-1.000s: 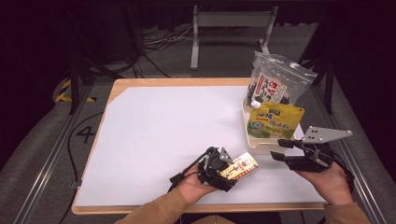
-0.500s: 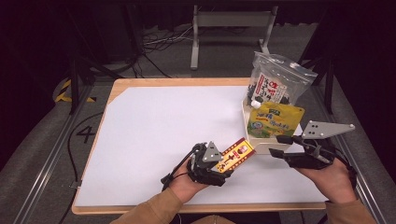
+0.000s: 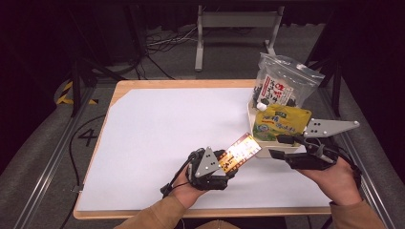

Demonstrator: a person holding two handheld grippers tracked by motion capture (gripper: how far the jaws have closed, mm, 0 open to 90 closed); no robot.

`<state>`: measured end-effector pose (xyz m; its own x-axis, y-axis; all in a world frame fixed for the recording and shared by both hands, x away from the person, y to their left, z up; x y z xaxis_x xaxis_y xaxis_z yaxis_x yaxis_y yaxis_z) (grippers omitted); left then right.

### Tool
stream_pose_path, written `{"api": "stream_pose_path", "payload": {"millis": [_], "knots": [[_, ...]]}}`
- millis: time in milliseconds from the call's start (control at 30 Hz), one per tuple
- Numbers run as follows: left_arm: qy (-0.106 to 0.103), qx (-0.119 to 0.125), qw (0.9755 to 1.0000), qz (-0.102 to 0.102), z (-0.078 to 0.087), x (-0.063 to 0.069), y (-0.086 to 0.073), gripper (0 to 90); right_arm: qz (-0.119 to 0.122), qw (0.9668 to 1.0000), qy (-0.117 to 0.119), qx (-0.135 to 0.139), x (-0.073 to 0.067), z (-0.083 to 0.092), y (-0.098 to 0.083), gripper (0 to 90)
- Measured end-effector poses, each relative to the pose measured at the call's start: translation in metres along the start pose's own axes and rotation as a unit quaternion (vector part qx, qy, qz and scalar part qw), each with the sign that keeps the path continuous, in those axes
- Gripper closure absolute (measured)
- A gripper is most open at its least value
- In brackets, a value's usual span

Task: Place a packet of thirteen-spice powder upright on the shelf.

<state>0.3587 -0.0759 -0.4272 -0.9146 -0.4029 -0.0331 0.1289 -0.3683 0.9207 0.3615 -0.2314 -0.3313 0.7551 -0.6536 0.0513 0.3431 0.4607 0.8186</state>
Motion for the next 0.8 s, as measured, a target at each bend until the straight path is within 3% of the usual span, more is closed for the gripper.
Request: {"api": "stream_pose_path", "payload": {"millis": [100, 300, 800], "knots": [[-0.004, 0.02, 0.9998, 0.003, 0.001, 0.0, 0.002, 32.3, 0.0, 1.0, 0.002, 0.0, -0.002, 0.0, 0.004, 43.0], [-0.007, 0.028, 0.9995, 0.01, 0.001, 0.001, 0.003, 32.3, -0.012, 0.9998, 0.013, 0.002, -0.004, -0.001, 0.012, 40.9], [-0.002, 0.038, 0.9992, 0.011, 0.004, -0.002, 0.005, 32.2, -0.026, 0.999, 0.024, -0.028, -0.006, -0.022, 0.022, 35.1]]}}
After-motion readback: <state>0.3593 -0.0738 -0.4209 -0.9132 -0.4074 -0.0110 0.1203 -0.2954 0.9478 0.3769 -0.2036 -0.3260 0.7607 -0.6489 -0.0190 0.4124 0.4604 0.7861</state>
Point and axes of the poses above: each handheld gripper's, and its own axes: z roughly backward along the jaws, y roughly out of its top, x roughly to its right, the point moved 10 cm from there along -z, roughly forward along the jaws, and after that the axes turned 4 degrees about -y, right-handed, at the moved point
